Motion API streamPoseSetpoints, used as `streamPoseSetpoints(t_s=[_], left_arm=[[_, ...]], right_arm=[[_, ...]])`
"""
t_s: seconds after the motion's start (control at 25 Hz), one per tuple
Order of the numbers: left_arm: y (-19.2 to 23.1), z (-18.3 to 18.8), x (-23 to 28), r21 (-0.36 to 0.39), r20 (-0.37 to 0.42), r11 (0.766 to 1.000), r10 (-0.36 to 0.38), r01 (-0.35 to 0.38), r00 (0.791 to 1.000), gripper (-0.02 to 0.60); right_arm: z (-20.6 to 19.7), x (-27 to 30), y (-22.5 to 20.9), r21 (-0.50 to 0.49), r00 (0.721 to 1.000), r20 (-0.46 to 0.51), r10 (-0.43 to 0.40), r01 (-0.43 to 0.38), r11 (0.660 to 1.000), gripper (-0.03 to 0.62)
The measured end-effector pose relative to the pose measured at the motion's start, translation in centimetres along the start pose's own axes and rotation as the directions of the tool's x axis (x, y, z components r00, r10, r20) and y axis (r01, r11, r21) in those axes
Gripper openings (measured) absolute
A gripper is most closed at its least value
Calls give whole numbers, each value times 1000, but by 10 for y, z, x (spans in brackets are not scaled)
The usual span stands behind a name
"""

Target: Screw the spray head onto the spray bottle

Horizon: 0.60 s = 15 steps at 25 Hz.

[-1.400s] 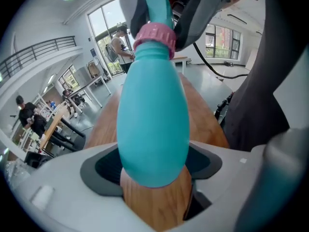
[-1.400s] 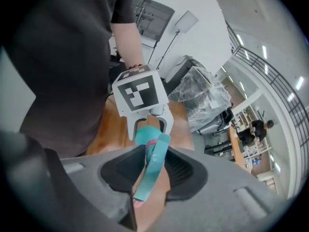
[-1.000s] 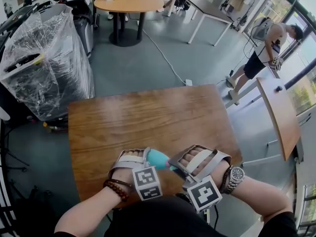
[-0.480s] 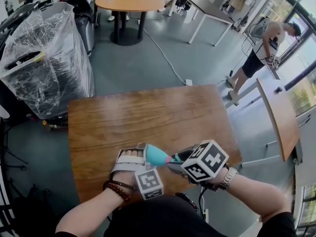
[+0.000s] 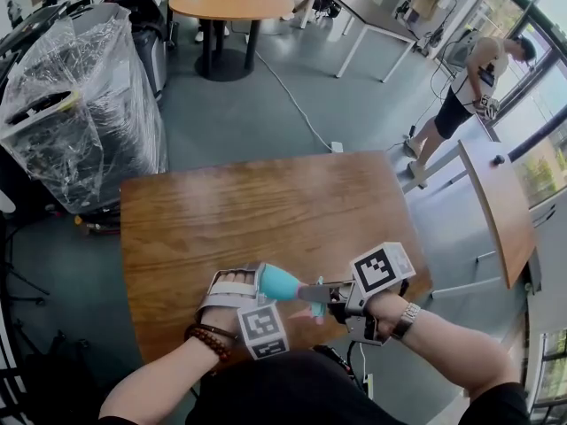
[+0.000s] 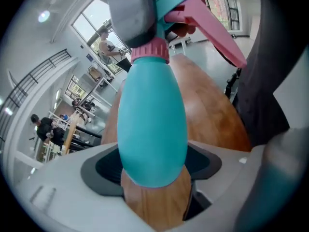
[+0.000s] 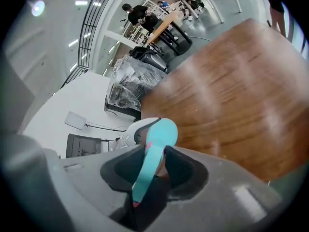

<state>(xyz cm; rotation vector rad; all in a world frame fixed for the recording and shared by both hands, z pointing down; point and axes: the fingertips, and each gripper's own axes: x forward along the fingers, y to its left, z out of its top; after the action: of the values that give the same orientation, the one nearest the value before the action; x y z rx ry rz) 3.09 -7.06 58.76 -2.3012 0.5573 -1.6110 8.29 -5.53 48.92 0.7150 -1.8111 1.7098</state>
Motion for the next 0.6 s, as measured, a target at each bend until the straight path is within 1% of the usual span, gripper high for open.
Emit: streamPoseSetpoints(t_s=[0.08,0.2,0.24,0.36,0.4,0.44,0.48,0.52,0.56,0.6], left_arm=[[-15,6,1,-45,44,996,-79,81,996,400],[-44,21,1,-78,110,978,-183,192,977,400],[-53,26,2,-92,133,969,-214,227,968,402],[-73,36,2,-163,207,930,-294,329,933,402],[-77,38,1,-181,231,916,-315,359,921,402],[-80,40,0,-190,256,903,-334,386,907,402],[-82,42,-2,-189,279,892,-353,412,893,402],[-83,43,-4,-177,301,883,-372,435,878,402],[-84,42,-7,-157,318,876,-393,456,863,402],[-85,41,-10,-132,333,868,-416,478,847,402]], right_arm=[[-2,0,-1,-1,1000,-10,-11,11,1000,126],[-5,1,-5,1,999,-20,-43,43,999,144],[-6,2,-5,-1,998,-21,-52,52,999,147],[-7,2,-5,-32,996,-29,-80,79,996,208],[-6,0,-4,-65,995,-25,-93,91,994,241],[-3,-3,0,-115,995,-13,-98,96,989,262],[2,-8,6,-183,996,9,-88,88,979,274],[8,-14,16,-266,997,41,-59,68,962,279],[16,-23,28,-359,997,77,-23,49,932,279],[22,-33,41,-456,994,109,15,37,889,279]])
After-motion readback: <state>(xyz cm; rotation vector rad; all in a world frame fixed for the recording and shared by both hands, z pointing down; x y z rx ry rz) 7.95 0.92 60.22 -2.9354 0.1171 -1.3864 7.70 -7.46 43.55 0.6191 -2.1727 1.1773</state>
